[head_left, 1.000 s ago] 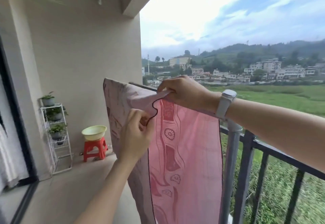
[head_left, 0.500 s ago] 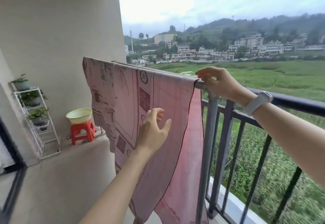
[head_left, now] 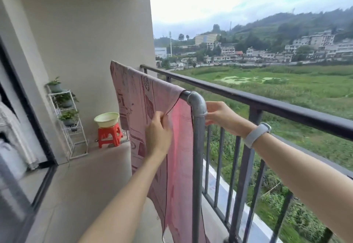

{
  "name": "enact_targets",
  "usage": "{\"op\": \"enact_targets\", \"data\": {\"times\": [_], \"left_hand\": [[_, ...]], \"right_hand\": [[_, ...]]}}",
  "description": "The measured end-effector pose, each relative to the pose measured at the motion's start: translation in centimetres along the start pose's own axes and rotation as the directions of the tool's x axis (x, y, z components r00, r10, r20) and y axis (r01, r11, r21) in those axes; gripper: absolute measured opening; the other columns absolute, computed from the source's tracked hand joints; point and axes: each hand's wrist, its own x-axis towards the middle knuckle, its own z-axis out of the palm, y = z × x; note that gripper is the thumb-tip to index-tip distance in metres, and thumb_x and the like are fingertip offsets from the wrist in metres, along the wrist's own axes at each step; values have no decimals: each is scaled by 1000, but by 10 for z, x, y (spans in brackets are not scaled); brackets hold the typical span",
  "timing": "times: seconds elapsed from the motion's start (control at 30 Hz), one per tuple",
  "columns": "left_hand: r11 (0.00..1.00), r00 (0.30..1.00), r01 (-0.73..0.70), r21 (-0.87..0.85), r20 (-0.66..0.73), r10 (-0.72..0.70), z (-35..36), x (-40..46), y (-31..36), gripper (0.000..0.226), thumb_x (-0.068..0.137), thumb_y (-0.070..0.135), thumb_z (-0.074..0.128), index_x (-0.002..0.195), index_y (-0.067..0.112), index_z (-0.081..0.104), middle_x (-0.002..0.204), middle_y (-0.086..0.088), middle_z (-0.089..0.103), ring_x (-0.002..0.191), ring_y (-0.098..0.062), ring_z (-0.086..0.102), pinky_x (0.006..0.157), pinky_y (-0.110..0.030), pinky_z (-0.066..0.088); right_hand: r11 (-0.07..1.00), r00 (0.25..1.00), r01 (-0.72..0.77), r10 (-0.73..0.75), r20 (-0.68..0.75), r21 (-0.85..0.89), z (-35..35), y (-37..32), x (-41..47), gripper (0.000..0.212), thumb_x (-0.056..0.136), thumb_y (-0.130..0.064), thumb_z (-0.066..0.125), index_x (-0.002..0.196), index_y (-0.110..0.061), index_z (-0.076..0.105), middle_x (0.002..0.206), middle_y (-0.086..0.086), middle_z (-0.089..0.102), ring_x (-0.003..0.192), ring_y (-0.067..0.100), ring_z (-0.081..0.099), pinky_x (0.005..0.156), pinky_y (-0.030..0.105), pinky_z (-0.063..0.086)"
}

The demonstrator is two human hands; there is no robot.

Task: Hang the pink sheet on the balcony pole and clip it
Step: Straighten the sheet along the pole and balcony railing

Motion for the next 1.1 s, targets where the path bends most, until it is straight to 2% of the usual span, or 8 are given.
{"op": "enact_targets", "data": {"times": [0.13, 0.27, 0.47, 0.63, 0.7, 0.9, 1.03, 1.1], "left_hand": [[1000, 994, 1, -11, -110, -2, -8, 2, 6, 12, 92, 11, 44, 86, 14, 54, 71, 4, 56, 64, -15, 49, 54, -20, 30], [997, 981, -71, 26, -177, 74, -20, 18, 23, 13, 91, 10, 45, 90, 8, 58, 74, -1, 57, 69, -20, 50, 60, -29, 34], [983, 954, -127, 131, -256, 157, -31, 31, 49, 18, 95, 10, 39, 95, 1, 54, 83, -2, 53, 77, -19, 46, 69, -33, 35], [976, 930, -178, 122, -304, 208, -39, 13, 75, 15, 95, 11, 37, 88, 9, 50, 70, 10, 49, 63, -2, 43, 58, -20, 28], [984, 953, -149, 96, -252, 169, -36, -17, 69, 14, 95, 12, 38, 86, 16, 48, 71, 16, 47, 65, 5, 46, 56, -16, 30], [997, 993, -72, 3, -92, 72, 0, -94, 22, 7, 90, 16, 51, 93, 21, 48, 81, 3, 54, 73, -14, 53, 71, -22, 43], [995, 994, 97, 18, 44, -98, 13, -111, -18, 46, 79, 31, 64, 117, 13, 47, 113, -7, 54, 101, -21, 52, 89, -29, 41], [988, 975, 154, 34, 155, -157, 22, -125, -29, 56, 72, 51, 60, 117, 22, 46, 116, 1, 54, 105, -14, 51, 90, -26, 40]], "right_hand": [[997, 997, 68, -66, 44, -44, 15, 14, 8, 11, 79, -14, 67, 73, -23, 67, 67, -3, 63, 59, 7, 51, 55, 20, 42], [978, 984, 177, -179, -4, -108, 12, 20, 16, 35, 81, -12, 62, 52, -30, 56, 44, -15, 48, 43, -1, 36, 45, 14, 29], [950, 920, 258, -297, -256, -177, -29, 18, 28, 10, 85, -10, 58, 83, 0, 60, 73, 6, 58, 66, 18, 52, 67, 34, 45], [896, 812, 378, -442, -382, -233, -34, -4, 31, 6, 86, -11, 56, 84, -6, 59, 76, 0, 58, 69, 15, 53, 61, 21, 39], [880, 789, 402, -473, -391, -253, -27, 3, 19, 5, 86, -10, 56, 84, -6, 58, 77, -1, 58, 68, 15, 53, 63, 21, 40], [891, 851, 383, -443, -281, -244, 18, 63, -42, 5, 85, -10, 58, 86, -6, 55, 76, -8, 55, 68, 16, 54, 63, 26, 46], [931, 890, 331, -362, -278, -152, 36, 91, -60, 9, 87, -15, 57, 81, -9, 54, 73, 0, 57, 68, 15, 53, 60, 11, 41], [942, 906, 292, -328, -269, -165, 42, 108, -72, 15, 87, -16, 58, 74, -9, 53, 68, 4, 56, 63, 17, 51, 57, 16, 42]]}}
